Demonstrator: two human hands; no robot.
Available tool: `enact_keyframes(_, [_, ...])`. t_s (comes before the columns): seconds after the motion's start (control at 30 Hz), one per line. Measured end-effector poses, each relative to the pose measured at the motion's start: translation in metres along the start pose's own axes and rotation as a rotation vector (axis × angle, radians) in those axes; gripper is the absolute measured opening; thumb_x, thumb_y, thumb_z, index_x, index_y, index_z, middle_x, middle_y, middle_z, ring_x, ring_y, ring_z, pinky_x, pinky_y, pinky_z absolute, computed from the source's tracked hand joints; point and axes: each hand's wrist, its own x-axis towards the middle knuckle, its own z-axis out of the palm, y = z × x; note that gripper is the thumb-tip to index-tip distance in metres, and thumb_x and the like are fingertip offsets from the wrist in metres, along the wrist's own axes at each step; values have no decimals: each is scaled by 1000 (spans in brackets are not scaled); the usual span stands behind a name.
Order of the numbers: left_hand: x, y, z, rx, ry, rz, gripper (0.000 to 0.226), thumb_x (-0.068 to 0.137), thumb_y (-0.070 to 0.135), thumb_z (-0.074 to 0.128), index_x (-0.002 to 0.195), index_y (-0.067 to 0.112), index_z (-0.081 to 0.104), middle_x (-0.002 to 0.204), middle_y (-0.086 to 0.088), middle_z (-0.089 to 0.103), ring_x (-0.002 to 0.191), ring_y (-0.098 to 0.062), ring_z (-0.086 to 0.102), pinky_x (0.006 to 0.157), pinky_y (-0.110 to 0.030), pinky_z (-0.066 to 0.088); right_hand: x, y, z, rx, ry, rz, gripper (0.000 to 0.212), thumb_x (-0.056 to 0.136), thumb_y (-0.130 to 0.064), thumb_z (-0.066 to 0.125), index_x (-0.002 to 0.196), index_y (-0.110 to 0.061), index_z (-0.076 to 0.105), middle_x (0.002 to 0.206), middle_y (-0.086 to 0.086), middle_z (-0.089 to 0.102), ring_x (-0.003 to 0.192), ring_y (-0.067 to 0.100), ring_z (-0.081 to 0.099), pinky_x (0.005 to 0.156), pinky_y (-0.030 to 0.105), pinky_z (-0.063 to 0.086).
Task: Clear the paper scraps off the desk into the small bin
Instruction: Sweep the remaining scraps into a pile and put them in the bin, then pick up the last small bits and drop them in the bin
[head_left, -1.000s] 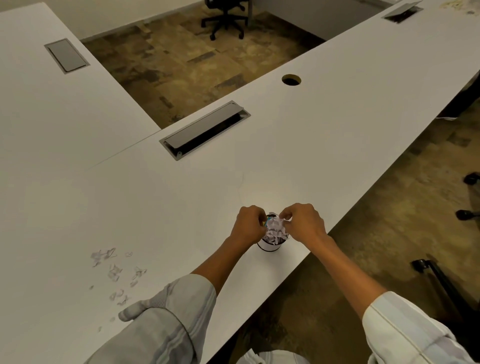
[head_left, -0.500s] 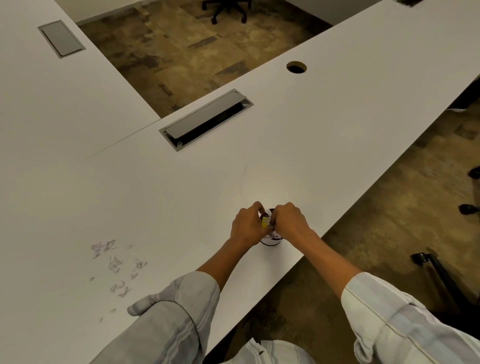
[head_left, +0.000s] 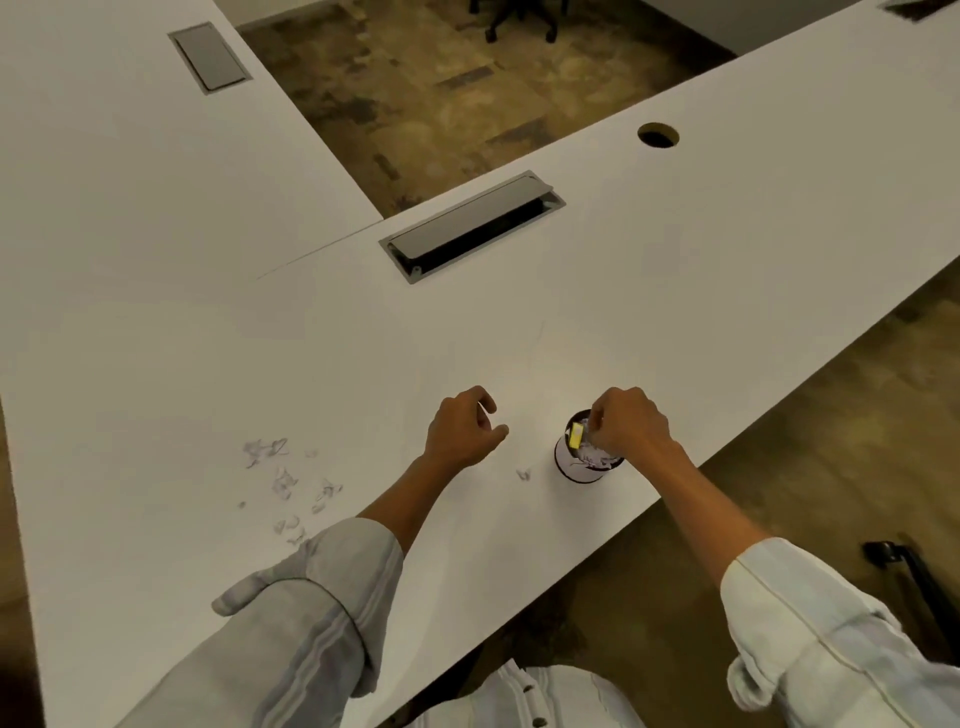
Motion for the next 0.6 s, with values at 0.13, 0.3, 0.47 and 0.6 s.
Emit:
enact_keyframes(0.13, [-18, -34, -28, -15, 78, -74, 24, 71, 29, 73, 84, 22, 55, 65, 4, 65, 62, -11, 60, 60, -26, 47, -5, -14, -8, 168, 204, -44, 11, 70, -12, 69, 72, -23, 69, 75, -1, 69, 67, 21, 62, 57, 24, 47])
enact_keyframes(0.3, [-63, -107, -67, 68, 205, -189, 44, 68, 39, 78, 100, 17, 56, 94, -2, 62, 79, -17, 58, 71, -35, 52, -21, -83, 15, 418, 148, -272, 12, 71, -19, 76, 80, -23, 67, 72, -10, 67, 62, 8, 66, 65, 26, 55])
enact_keyframes(0.47, [-118, -174, -92, 310, 138, -378, 94, 59, 57, 80, 134, 18, 40, 132, -10, 43, 125, -29, 40, 92, -45, 48, -25, -133, 84, 198, -176, -231, 41, 74, -31, 77, 111, -21, 61, 103, 0, 66, 92, 20, 66, 78, 32, 54])
enact_keyframes(0.6, [-167, -218, -93, 403, 105, -538, 105, 57, 60, 78, 140, 16, 30, 133, -12, 37, 122, -31, 40, 88, -44, 48, -26, -129, 116, -80, -188, -127, 68, 83, -26, 68, 141, -12, 35, 142, 13, 37, 128, 32, 41, 93, 40, 47])
